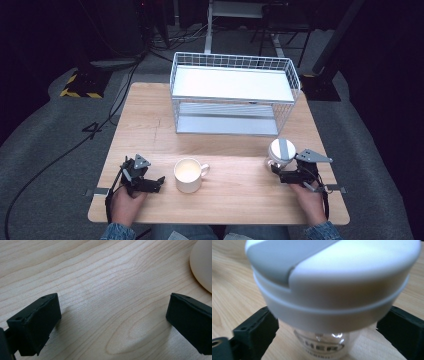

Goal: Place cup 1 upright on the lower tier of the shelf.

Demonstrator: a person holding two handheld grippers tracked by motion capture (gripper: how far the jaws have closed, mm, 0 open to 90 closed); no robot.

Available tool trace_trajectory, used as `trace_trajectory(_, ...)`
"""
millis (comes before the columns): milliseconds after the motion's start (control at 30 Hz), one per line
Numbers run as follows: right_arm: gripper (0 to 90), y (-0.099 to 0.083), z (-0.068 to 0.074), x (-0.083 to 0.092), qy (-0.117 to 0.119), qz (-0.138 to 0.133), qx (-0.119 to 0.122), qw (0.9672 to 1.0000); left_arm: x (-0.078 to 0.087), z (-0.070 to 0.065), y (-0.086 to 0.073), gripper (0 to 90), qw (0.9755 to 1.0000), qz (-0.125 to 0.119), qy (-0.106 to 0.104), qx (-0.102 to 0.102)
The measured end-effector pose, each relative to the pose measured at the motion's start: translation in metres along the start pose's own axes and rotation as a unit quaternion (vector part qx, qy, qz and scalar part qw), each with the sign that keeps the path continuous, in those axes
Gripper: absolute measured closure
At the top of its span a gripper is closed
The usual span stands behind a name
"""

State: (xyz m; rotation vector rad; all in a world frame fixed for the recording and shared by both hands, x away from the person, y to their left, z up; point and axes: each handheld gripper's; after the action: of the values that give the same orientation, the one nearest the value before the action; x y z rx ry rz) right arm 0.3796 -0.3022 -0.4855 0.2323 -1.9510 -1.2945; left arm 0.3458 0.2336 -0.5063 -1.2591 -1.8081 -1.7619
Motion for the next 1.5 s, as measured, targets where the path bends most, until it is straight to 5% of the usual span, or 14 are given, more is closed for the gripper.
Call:
trace_trajectory(167, 15.6, -0.001, -0.001, -0.005, 0.005, -0.030, -0.017, 0.9994, 0.000, 0.000, 0.000, 0.3, 1.0000, 0.000, 0.000, 0.000)
trace_trajectory(567, 18.6, -0.006, 0.004, -0.008, -0.019, -0.059, -0.008, 0.9981, 0.000, 0.000, 0.000, 0.3, 1.0000, 0.001, 0.000, -0.001)
trace_trajectory(1100, 19.0, -0.005, 0.005, -0.008, -0.022, -0.057, -0.001, 0.9981, 0.000, 0.000, 0.000, 0.3, 1.0000, 0.001, 0.000, -0.001)
trace_trajectory(1500, 19.0, 0.015, 0.009, -0.013, -0.012, -0.066, 0.005, 0.9977, 0.000, 0.000, 0.000, 0.3, 1.0000, 0.001, 0.001, -0.004)
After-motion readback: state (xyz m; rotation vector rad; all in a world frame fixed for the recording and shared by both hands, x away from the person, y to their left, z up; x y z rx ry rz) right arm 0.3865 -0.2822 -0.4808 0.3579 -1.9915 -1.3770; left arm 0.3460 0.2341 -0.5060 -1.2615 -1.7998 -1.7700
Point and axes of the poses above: each handheld gripper's, and its own axes: x roughly backward along the jaws, y roughly out of its top, z roughly to its left, and after that the axes turned 14 degrees about x, right-handed
